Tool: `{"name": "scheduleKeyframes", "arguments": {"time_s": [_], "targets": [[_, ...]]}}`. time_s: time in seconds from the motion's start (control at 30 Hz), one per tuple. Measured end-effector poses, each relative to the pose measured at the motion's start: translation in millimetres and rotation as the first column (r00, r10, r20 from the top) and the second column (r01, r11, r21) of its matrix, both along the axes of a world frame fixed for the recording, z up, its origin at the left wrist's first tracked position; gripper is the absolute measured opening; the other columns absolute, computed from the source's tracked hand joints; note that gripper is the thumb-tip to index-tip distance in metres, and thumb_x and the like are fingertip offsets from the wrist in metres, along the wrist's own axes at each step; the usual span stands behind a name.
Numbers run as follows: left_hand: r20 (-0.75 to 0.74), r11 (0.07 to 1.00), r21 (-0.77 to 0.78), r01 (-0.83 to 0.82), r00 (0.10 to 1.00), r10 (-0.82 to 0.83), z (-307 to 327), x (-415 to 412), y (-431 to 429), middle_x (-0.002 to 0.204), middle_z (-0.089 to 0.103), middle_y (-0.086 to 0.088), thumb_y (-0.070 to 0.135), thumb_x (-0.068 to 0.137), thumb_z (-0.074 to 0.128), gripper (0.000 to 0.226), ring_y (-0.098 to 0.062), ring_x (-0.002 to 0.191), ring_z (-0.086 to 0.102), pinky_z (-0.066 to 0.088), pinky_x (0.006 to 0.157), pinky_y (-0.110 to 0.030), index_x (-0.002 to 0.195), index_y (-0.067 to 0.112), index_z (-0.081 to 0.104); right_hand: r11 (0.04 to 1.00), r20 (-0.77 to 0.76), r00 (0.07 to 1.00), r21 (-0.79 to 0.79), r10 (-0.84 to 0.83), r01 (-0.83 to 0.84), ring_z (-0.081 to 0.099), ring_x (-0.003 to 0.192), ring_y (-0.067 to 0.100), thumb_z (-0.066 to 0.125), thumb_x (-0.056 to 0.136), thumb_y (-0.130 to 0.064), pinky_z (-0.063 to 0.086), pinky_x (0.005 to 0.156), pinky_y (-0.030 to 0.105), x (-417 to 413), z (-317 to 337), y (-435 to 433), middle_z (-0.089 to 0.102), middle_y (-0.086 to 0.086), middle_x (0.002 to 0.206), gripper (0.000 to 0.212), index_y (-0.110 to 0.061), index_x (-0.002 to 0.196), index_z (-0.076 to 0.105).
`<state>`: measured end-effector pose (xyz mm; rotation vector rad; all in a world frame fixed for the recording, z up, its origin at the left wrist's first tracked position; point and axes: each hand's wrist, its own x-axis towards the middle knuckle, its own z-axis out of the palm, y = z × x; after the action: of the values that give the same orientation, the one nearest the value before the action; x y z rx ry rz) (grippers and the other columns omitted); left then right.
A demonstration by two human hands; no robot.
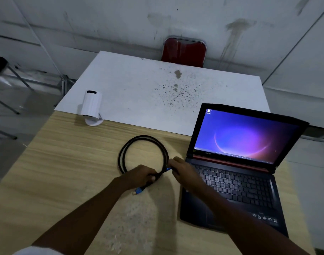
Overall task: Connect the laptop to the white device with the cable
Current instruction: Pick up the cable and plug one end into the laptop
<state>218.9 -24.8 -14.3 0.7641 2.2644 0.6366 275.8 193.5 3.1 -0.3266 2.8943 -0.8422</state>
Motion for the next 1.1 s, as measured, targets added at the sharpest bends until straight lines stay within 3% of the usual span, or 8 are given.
{"name": "scheduleKeyframes", "arguments": {"time_s": [0.1,0.27,0.47,0.63,0.8,0.93,1.03,1.1], "targets": [[-0.116,0.999,-0.038,-0.034,0.993,0.029,9,-16,6,0.093,0.076,-0.001,0.015,0.088,0.061,0.019,-0.018,0.083,0.069,0.058,0.076,-0.040,0.101,0.021,0.073,0.994,-0.006,0.996,-0.077,-0.084,0.083,0.062,0.081,0.021,0.052,0.093,-0.012,0.056,0.066,0.039,-2,6,4,0.059,0.001,0.109,0.017,-0.020,0.107,0.055],[-0.316,0.993,-0.105,-0.051,0.949,0.015,15,-23,14,0.100,0.073,0.002,0.029,0.090,0.060,0.015,-0.021,0.094,0.066,0.054,0.072,-0.038,0.101,0.025,0.069,0.861,0.279,0.940,-0.411,-0.194,0.300,0.065,0.070,0.013,0.054,0.097,-0.026,0.054,0.061,0.027,-10,16,10,0.069,0.000,0.086,0.008,-0.021,0.100,0.060],[-0.424,0.981,0.067,-0.180,0.885,0.192,25,-25,18,0.097,0.068,0.005,0.032,0.089,0.062,0.009,-0.017,0.091,0.062,0.042,0.064,-0.030,0.095,0.025,0.062,0.862,0.245,0.939,-0.392,-0.239,0.322,0.067,0.077,0.019,0.058,0.095,-0.024,0.055,0.068,0.033,-23,24,15,0.071,-0.001,0.094,0.013,-0.021,0.108,0.059],[-0.239,0.995,-0.006,-0.099,0.966,0.095,31,-24,20,0.101,0.066,0.004,0.035,0.089,0.063,0.017,-0.017,0.091,0.062,0.043,0.065,-0.030,0.103,0.025,0.060,0.929,0.082,0.972,-0.283,-0.222,0.236,0.059,0.073,-0.004,0.058,0.094,-0.015,0.042,0.060,0.009,-16,13,14,0.060,-0.024,0.077,0.009,-0.018,0.102,0.063],[-0.047,0.985,-0.160,-0.062,0.997,0.055,18,4,35,0.126,0.063,-0.009,0.036,0.095,0.056,0.046,-0.026,0.114,0.060,0.051,0.089,-0.040,0.138,0.027,0.046,0.963,0.077,0.985,-0.208,-0.157,0.169,0.063,0.089,0.014,0.057,0.094,-0.011,0.051,0.075,0.030,8,-14,10,0.071,0.002,0.098,0.011,-0.014,0.102,0.064],[0.103,0.941,-0.339,0.012,0.994,0.025,25,38,65,0.156,0.027,-0.024,0.026,0.100,0.047,0.070,-0.038,0.144,0.030,0.032,0.115,-0.045,0.155,0.013,0.006,0.960,0.165,0.972,-0.193,-0.170,0.201,0.063,0.086,0.010,0.051,0.096,-0.010,0.051,0.069,0.023,26,-38,12,0.068,0.000,0.099,0.015,-0.022,0.099,0.059],[0.202,0.973,-0.163,0.160,0.971,-0.126,61,45,85,0.147,0.047,-0.017,0.026,0.099,0.051,0.048,-0.031,0.130,0.049,0.043,0.100,-0.038,0.144,0.013,0.040,0.964,0.134,0.979,-0.199,-0.151,0.176,0.064,0.081,0.013,0.050,0.094,-0.008,0.053,0.065,0.032,29,-45,18,0.067,-0.001,0.092,0.015,-0.021,0.094,0.058],[0.282,0.993,0.077,0.095,0.953,-0.113,90,34,91,0.132,0.062,-0.010,0.029,0.097,0.053,0.035,-0.020,0.111,0.062,0.049,0.087,-0.030,0.131,0.019,0.056,0.945,0.092,0.982,-0.272,-0.166,0.185,0.067,0.080,0.008,0.053,0.093,-0.014,0.055,0.065,0.026,30,-37,19,0.071,-0.006,0.089,0.012,-0.020,0.093,0.063]]}}
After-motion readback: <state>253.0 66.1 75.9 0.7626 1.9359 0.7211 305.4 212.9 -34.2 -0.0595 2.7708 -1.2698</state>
